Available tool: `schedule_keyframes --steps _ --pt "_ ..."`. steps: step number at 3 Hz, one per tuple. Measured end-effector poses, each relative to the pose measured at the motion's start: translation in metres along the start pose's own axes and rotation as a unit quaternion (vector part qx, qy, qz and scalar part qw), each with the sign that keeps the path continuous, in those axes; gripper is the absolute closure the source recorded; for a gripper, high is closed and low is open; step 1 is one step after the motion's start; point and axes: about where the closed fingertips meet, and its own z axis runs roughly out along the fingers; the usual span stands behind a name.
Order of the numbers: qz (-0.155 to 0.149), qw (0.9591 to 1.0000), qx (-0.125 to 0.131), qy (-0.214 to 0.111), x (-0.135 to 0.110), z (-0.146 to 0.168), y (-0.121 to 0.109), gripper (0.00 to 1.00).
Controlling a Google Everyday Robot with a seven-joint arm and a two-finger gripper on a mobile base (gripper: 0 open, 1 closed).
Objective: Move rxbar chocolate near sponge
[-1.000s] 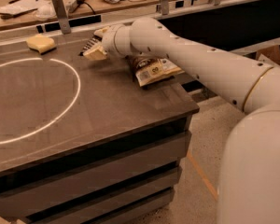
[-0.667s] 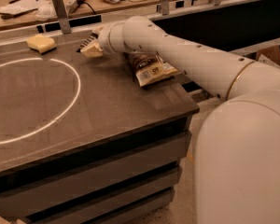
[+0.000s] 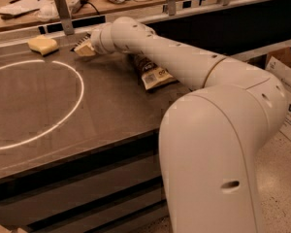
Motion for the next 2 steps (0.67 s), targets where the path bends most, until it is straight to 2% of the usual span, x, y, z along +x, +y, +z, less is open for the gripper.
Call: schedule_keyframes --steps 1,2 --pt "0.017 0.9998 -0.009 -0.003 -0.002 0.028 0.008 1.00" --pt "0.036 0.9990 -0.024 -0.005 -0.004 0.050 0.017 0.84"
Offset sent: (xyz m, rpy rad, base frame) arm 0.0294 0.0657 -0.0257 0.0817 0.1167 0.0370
